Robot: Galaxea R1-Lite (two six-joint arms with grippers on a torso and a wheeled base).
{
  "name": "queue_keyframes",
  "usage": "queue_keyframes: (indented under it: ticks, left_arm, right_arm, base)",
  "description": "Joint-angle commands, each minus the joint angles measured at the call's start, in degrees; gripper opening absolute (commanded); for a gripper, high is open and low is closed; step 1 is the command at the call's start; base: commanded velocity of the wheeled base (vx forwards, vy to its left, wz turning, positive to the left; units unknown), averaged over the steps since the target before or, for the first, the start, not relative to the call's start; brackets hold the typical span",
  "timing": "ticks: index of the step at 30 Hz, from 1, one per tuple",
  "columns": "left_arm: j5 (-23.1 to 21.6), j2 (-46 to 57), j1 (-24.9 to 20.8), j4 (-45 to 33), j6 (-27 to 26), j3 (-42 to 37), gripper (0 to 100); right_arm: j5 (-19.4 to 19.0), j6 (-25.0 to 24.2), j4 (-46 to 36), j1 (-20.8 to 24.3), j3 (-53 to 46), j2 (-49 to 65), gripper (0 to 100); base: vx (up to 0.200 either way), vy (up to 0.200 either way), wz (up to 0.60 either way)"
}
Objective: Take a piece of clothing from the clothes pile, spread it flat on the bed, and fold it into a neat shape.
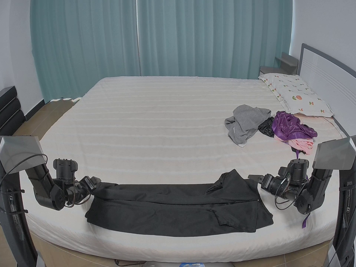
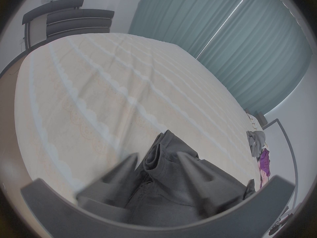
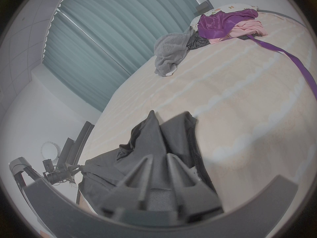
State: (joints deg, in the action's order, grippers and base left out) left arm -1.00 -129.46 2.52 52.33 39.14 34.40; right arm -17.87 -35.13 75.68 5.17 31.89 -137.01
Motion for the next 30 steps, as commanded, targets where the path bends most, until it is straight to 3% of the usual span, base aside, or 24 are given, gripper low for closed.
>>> queue_keyframes:
  ticks: [1,6,12,18,24,25,30]
  left_arm:
    - [-0.1,2.7,0.9,-0.1,1.3,3.0,100]
    - [-0.1,-2.6,0.4,-1.4,1.9,10.9,100]
    - [-0.4,-9.7,-0.2,-6.8,-2.3,19.2,100]
    - [-4.0,-10.9,-0.9,-7.3,-8.8,19.0,100]
    - [-4.8,-10.9,-1.2,-6.8,-10.0,17.6,100]
    - [-4.8,-10.9,-1.2,-6.9,-10.4,17.6,0]
    - [-4.5,-10.9,-1.2,-6.6,-11.7,17.0,0]
  right_arm:
    - [-0.1,-2.0,-1.7,-1.7,4.7,2.2,100]
    - [-0.3,-4.9,-8.4,-2.1,12.7,-2.6,100]
    - [-0.3,-8.0,-15.4,-2.1,19.8,-6.6,100]
    - [-0.7,-8.1,-23.1,-1.7,22.2,-5.6,100]
    - [-0.5,-8.1,-23.3,-1.4,22.2,-5.7,100]
    - [-0.4,-8.1,-23.3,-1.4,22.2,-5.7,100]
    - [-0.4,-8.0,-23.4,-1.4,22.2,-5.8,100]
  base:
    - [0.0,0.0,0.0]
    - [0.0,0.0,0.0]
    - [0.0,0.0,0.0]
    - [0.0,0.0,0.0]
    - [0.0,0.0,0.0]
    - [0.0,0.0,0.0]
    - [0.0,0.0,0.0]
